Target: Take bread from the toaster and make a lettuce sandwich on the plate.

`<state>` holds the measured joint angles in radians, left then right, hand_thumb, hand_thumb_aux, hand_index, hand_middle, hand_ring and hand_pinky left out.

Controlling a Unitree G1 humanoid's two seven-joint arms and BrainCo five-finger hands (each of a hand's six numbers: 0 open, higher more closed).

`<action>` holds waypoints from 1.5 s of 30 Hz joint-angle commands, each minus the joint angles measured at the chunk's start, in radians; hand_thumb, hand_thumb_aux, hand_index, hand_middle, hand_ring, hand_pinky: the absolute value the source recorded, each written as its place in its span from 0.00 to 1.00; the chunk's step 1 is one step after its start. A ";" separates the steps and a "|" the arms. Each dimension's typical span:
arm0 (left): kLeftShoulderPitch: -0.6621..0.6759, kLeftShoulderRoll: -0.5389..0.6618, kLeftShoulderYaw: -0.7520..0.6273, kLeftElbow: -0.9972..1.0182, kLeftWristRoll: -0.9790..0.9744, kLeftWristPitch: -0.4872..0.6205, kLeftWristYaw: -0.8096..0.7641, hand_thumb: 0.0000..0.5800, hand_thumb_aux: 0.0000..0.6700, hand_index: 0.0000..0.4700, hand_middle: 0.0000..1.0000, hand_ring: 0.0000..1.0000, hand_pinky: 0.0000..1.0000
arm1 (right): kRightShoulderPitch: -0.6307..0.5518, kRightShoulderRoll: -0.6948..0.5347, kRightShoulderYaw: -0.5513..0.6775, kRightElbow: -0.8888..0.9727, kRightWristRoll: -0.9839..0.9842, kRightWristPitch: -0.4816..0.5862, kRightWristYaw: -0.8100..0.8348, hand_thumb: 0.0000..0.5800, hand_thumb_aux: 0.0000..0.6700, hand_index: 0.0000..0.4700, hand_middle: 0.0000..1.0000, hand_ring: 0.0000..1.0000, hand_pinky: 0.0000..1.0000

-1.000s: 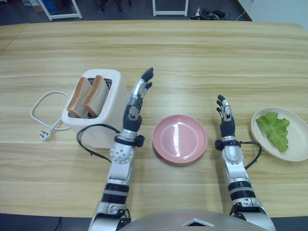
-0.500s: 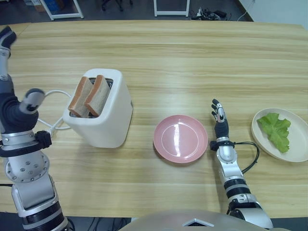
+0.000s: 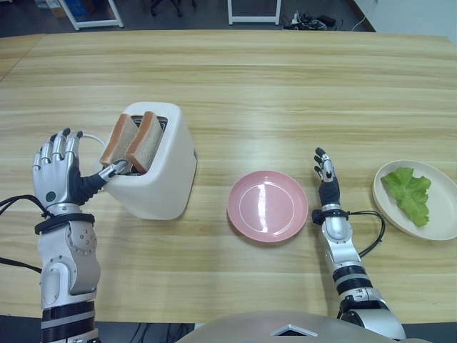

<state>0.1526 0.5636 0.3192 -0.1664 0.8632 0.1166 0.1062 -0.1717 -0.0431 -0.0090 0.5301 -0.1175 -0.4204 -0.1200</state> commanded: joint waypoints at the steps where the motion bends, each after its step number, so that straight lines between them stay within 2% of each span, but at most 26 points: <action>1: 0.033 0.023 -0.051 -0.014 0.013 -0.009 -0.024 0.00 0.00 0.00 0.00 0.00 0.00 | 0.014 -0.005 -0.002 -0.006 0.002 0.022 0.003 0.00 0.00 0.00 0.00 0.00 0.00; 3: 0.038 0.033 -0.060 -0.017 0.016 -0.009 -0.024 0.00 0.00 0.00 0.00 0.00 0.00 | 0.015 -0.006 -0.003 -0.008 0.003 0.026 0.003 0.00 0.00 0.00 0.00 0.00 0.00; 4: 0.038 0.034 -0.061 -0.017 0.012 -0.010 -0.021 0.29 0.16 0.16 0.00 0.00 0.00 | 0.015 -0.006 -0.004 -0.008 0.003 0.027 0.002 0.00 0.00 0.00 0.00 0.00 0.00; 5: 0.038 0.034 -0.061 -0.018 0.008 -0.013 -0.011 0.84 0.60 0.60 0.00 0.00 0.00 | 0.016 -0.006 -0.004 -0.007 0.004 0.028 0.002 0.00 0.00 0.00 0.00 0.00 0.00; 6: 0.037 0.032 -0.060 -0.022 0.003 -0.017 0.003 1.00 1.00 1.00 0.10 0.10 0.10 | 0.016 -0.007 -0.005 -0.006 0.005 0.030 0.003 0.00 0.00 0.00 0.00 0.00 0.00; 7: 0.034 0.029 -0.057 -0.028 0.000 -0.024 0.027 1.00 1.00 1.00 0.58 0.58 0.58 | 0.016 -0.007 -0.006 -0.005 0.006 0.031 0.003 0.00 0.00 0.00 0.00 0.00 0.00; 8: 0.031 0.029 -0.055 -0.035 -0.002 -0.033 0.049 1.00 1.00 1.00 1.00 1.00 1.00 | 0.016 -0.007 -0.006 -0.005 0.006 0.033 0.002 0.00 0.00 0.00 0.00 0.00 0.00; 13: 0.015 0.079 -0.075 -0.080 0.107 -0.160 0.278 1.00 1.00 1.00 1.00 1.00 1.00 | 0.014 -0.007 -0.006 0.011 0.010 0.049 0.008 0.00 0.00 0.00 0.00 0.00 0.00; 17: 0.001 0.087 -0.080 -0.089 0.156 -0.215 0.411 1.00 1.00 1.00 1.00 1.00 1.00 | 0.012 -0.007 -0.005 0.020 0.008 0.059 0.009 0.00 0.00 0.00 0.00 0.00 0.00; 23: -0.015 0.039 0.062 -0.181 0.202 -0.187 0.719 1.00 1.00 1.00 1.00 1.00 1.00 | 0.007 0.000 -0.005 0.043 0.011 0.071 0.008 0.00 0.00 0.00 0.00 0.00 0.00; 25: -0.007 0.030 0.097 -0.232 0.198 -0.218 0.803 1.00 1.00 1.00 1.00 1.00 1.00 | 0.009 0.005 -0.001 0.046 0.009 0.072 0.009 0.00 0.00 0.00 0.00 0.00 0.00; 26: -0.010 0.020 0.094 -0.262 0.142 -0.270 0.814 1.00 1.00 1.00 1.00 1.00 1.00 | 0.010 0.008 0.001 0.048 0.009 0.073 0.009 0.00 0.00 0.00 0.00 0.00 0.00; 29: -0.037 -0.015 0.024 -0.308 -0.097 -0.429 0.763 1.00 1.00 1.00 1.00 1.00 1.00 | 0.011 0.011 0.004 0.055 0.007 0.074 0.009 0.00 0.00 0.00 0.00 0.00 0.00; 32: -0.064 -0.073 -0.129 -0.284 -0.301 -0.582 0.662 1.00 1.00 1.00 1.00 1.00 1.00 | 0.006 0.008 0.004 0.058 0.008 0.077 0.014 0.00 0.00 0.00 0.00 0.00 0.00; 36: -0.090 -0.167 -0.379 -0.198 -0.583 -0.667 0.430 1.00 1.00 1.00 1.00 1.00 1.00 | 0.003 -0.002 -0.002 0.059 0.010 0.081 0.017 0.00 0.00 0.00 0.00 0.00 0.00; 39: -0.124 -0.208 -0.534 -0.101 -0.753 -0.616 0.192 1.00 1.00 1.00 1.00 1.00 1.00 | 0.002 -0.006 -0.004 0.062 0.010 0.081 0.019 0.00 0.00 0.00 0.00 0.00 0.00; 43: -0.189 -0.242 -0.604 0.062 -0.576 -0.415 0.079 1.00 1.00 1.00 1.00 1.00 1.00 | 0.009 -0.005 0.001 0.053 0.007 0.087 0.021 0.00 0.00 0.00 0.00 0.00 0.00; 45: -0.206 -0.252 -0.640 0.129 -0.506 -0.375 0.051 1.00 1.00 1.00 1.00 1.00 1.00 | 0.015 -0.004 0.004 0.048 0.005 0.091 0.022 0.00 0.00 0.00 0.00 0.00 0.00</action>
<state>-0.0386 0.3215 -0.2859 -0.0995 0.2948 -0.3011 0.1855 -0.1811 -0.0500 -0.0089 0.5622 -0.1161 -0.3700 -0.1054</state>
